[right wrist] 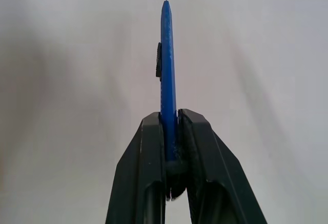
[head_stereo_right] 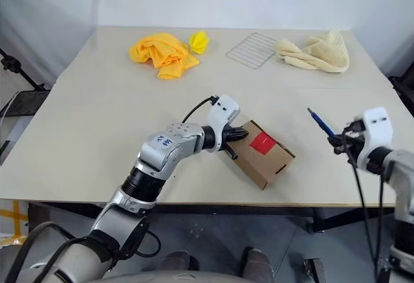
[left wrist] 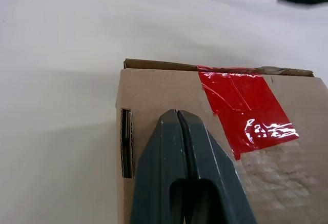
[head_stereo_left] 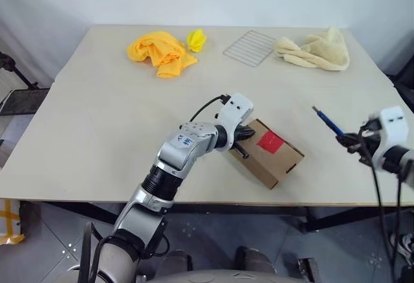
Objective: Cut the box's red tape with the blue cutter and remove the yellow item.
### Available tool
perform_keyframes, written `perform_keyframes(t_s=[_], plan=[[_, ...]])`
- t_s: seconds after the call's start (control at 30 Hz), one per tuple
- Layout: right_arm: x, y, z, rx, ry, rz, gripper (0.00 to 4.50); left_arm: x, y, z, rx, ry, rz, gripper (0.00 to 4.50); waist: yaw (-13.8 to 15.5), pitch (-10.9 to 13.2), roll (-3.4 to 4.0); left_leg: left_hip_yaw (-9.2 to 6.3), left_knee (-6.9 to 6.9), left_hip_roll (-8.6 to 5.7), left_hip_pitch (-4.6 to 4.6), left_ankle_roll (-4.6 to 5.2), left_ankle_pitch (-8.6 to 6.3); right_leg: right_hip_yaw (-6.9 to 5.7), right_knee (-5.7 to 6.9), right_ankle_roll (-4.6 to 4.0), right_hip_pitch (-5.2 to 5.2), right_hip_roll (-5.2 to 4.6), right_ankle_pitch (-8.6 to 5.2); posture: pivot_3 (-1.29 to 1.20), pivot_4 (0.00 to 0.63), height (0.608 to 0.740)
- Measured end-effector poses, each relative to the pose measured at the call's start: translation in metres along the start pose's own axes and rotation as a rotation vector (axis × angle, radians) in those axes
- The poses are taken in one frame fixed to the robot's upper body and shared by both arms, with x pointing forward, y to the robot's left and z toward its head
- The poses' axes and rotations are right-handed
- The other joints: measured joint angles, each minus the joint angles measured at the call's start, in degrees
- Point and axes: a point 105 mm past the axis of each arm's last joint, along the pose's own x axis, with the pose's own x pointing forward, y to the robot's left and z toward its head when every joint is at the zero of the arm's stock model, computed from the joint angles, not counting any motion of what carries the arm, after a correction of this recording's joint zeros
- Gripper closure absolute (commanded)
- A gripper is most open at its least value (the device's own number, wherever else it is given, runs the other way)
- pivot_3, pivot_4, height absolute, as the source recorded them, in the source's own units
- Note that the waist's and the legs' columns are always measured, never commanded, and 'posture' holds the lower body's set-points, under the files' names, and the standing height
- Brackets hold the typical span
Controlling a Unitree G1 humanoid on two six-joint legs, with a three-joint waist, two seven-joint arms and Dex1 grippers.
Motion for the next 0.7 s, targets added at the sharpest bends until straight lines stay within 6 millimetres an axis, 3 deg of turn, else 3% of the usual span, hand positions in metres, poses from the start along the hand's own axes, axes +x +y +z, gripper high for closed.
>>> perform_keyframes(t_s=[0.1,0.37,0.53,0.7], plan=[[0.009,-0.001,-0.034,0.071,0.021,-0.036,4.36,0.0,0.001,0.0,0.003,0.002,0.002,4.48,-0.14,-0.04,0.07,0.0,-0.02,0.0,0.07,0.01,0.0,0.01,-0.01,0.0,0.07,0.0,0.0,0.0,0.15,0.74],[0.004,-0.002,-0.04,0.037,0.005,-0.056,1.64,0.0,0.002,0.0,0.007,-0.001,0.009,4.5,-0.37,-0.12,0.21,0.01,-0.01,0.01,0.16,0.13,-0.07,0.06,-0.04,0.0,0.19,0.0,0.0,0.0,0.15,0.74],[-0.015,-0.007,-0.007,-0.045,-0.053,-0.052,0.04,-0.002,0.005,0.002,-0.001,-0.022,0.015,4.5,-0.49,-0.11,0.29,0.01,-0.01,0.01,0.15,0.19,-0.1,0.08,-0.06,0.0,0.18,0.0,0.0,0.0,0.15,0.74],[-0.033,-0.005,0.024,-0.126,-0.092,-0.039,0.04,-0.006,0.013,0.004,-0.028,-0.047,0.037,4.5,-0.95,-0.1,0.28,0.0,-0.04,0.02,0.11,0.27,-0.15,0.05,-0.15,-0.01,0.16,0.0,0.0,0.0,0.15,0.74]])
